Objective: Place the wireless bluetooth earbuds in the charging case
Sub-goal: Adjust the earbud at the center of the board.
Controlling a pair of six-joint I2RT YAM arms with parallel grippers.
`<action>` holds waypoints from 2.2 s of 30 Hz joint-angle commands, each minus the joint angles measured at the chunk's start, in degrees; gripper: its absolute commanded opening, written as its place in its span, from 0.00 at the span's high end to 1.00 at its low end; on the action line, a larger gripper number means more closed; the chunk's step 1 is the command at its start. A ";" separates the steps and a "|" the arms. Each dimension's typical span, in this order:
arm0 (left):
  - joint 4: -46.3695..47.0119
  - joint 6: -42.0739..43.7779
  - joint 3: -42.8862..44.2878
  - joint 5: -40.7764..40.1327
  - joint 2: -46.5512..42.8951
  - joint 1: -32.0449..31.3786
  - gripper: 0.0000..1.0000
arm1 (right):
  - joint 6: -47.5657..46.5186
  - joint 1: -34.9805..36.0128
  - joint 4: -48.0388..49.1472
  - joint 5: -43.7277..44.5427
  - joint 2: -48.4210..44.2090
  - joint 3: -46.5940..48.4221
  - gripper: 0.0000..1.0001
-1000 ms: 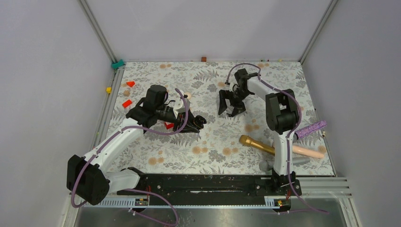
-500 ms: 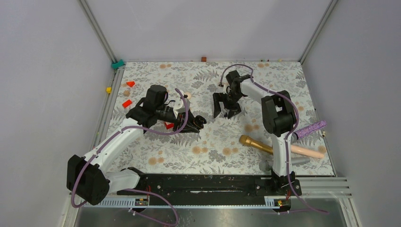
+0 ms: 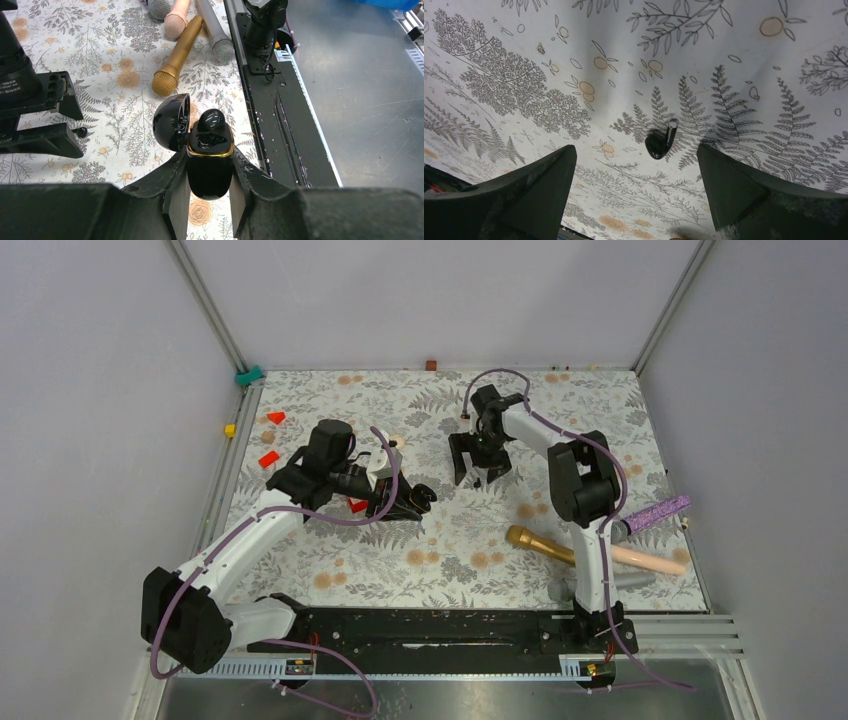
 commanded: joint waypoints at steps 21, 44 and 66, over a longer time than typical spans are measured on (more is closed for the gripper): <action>2.61 1.43 -0.05 -0.39 -1.92 -0.37 1.00 | -1.64 9.43 -0.64 -8.29 0.25 -3.23 0.00; 2.60 1.35 0.06 -0.37 -2.24 -0.41 1.00 | -6.79 4.90 -2.56 -1.13 0.41 3.05 0.01; 2.60 1.27 0.15 -0.13 -2.45 -0.39 1.00 | -9.77 8.66 -1.54 -8.52 -3.96 -10.54 0.00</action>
